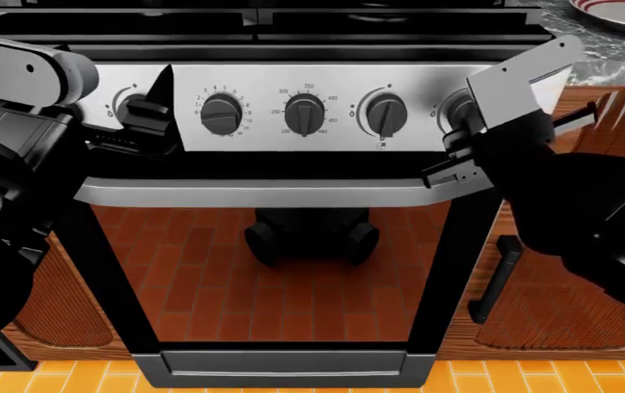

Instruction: Pick the croissant and place it on the pan. Then turn on the stove to warm the croissant.

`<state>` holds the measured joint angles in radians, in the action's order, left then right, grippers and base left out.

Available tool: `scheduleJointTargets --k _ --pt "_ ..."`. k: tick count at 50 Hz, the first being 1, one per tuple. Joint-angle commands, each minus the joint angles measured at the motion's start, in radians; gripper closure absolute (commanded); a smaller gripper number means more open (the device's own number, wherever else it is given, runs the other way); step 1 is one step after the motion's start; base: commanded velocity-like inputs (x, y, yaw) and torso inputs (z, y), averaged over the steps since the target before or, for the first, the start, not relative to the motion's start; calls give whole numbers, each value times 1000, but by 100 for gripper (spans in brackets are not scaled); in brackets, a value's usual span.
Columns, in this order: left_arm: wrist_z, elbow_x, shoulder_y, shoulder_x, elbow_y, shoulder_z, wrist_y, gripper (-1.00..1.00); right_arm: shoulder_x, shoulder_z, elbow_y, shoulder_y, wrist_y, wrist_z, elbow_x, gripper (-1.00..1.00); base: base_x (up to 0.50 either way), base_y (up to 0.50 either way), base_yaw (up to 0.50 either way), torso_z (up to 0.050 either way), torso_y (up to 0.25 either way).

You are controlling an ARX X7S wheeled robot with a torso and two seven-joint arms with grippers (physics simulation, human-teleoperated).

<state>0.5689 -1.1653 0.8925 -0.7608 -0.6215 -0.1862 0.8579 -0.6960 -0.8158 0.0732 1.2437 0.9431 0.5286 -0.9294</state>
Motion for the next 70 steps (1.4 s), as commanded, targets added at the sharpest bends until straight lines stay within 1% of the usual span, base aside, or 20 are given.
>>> scheduleJointTargets --k 1,70 --pt "2 0 -1 0 0 0 -3 -100 -3 -39 -8 4 18 -10 30 100 0 0 3 0 0" --pt "13 -3 -3 -4 2 -4 -18 -100 -14 -182 33 87 89 -78 133 100 3 0 2 0 0"
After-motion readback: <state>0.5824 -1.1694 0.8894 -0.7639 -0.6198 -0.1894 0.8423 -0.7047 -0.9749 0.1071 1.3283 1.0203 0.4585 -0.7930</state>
